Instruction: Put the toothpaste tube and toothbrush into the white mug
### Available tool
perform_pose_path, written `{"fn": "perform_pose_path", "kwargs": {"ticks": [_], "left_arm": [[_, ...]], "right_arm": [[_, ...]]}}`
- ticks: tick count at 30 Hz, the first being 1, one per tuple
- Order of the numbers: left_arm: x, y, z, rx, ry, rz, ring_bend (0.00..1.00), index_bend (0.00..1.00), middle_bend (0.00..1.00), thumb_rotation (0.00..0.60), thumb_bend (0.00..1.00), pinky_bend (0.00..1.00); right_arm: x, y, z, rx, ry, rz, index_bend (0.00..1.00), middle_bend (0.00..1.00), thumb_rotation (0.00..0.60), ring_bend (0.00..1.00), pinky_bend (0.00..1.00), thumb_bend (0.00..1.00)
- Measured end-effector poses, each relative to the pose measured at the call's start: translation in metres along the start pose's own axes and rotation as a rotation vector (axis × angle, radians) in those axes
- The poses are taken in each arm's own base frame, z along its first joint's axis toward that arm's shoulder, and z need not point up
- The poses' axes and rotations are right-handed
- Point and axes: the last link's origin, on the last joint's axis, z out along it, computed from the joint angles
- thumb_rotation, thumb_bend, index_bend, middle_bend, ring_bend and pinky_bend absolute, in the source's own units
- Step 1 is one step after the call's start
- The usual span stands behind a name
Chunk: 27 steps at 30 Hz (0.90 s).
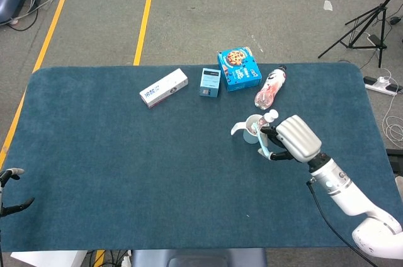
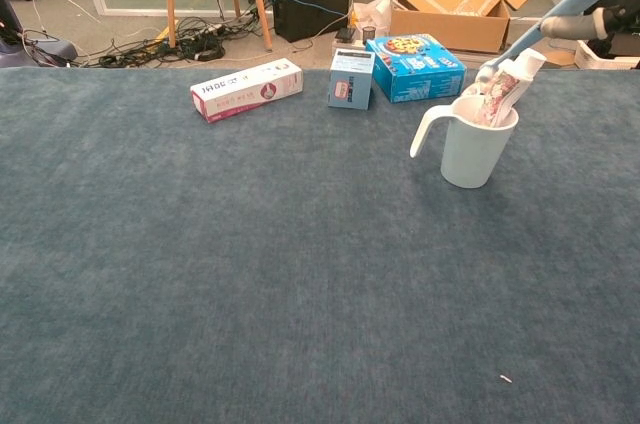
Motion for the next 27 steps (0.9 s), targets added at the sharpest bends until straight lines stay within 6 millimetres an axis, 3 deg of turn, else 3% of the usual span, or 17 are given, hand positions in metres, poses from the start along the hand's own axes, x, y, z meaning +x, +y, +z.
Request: {"fn": "perform_pose_path", "kwargs": {"ticks": [27], "left_arm": [[0.001, -0.001, 0.0, 0.002, 0.002, -0.002, 0.33, 0.32, 0.4, 0.6, 0.0, 0.28]], "right_arm": [[-0.026, 0.046, 0.018, -0.13, -0.03, 0.264, 0.7, 1.0, 0.6, 1.0, 1.0, 0.19]]}}
